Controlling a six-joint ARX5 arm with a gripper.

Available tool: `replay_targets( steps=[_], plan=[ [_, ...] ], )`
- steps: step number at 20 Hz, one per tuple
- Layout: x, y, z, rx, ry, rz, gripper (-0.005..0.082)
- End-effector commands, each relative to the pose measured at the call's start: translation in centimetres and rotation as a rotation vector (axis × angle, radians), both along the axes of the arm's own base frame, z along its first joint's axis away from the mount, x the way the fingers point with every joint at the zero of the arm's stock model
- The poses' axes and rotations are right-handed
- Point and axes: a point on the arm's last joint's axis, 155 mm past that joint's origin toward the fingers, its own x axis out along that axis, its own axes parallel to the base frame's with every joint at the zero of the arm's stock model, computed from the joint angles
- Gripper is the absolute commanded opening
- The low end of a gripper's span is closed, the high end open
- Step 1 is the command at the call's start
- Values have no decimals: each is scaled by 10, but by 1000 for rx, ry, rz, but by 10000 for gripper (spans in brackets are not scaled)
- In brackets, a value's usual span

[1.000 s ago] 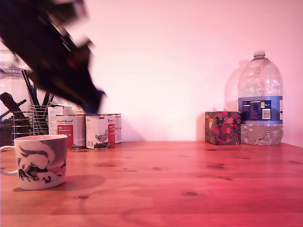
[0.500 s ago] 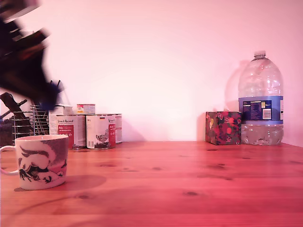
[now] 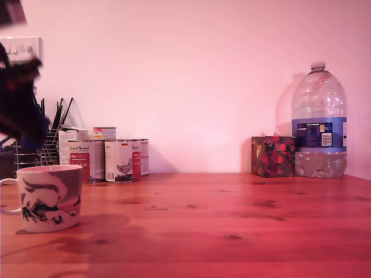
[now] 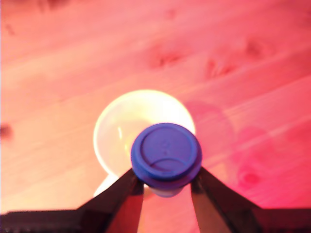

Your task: Pick up the coffee capsules from the table one by one and drop them inside the nearest coffee cup

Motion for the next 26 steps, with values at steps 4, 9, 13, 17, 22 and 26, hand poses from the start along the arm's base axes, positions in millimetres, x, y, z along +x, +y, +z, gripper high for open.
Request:
replay_targets(
  steps=[4, 9, 13, 17, 22, 26],
  plan=[
    [23, -5, 11, 4, 25, 11, 201],
    [31, 4, -2, 47, 161, 44, 201],
    [32, 7, -7, 64, 216, 52, 201],
    [32, 7, -7, 63, 215, 52, 201],
    [32, 7, -7, 63, 215, 51, 425],
    [33, 8, -6, 63, 212, 56, 671]
  ],
)
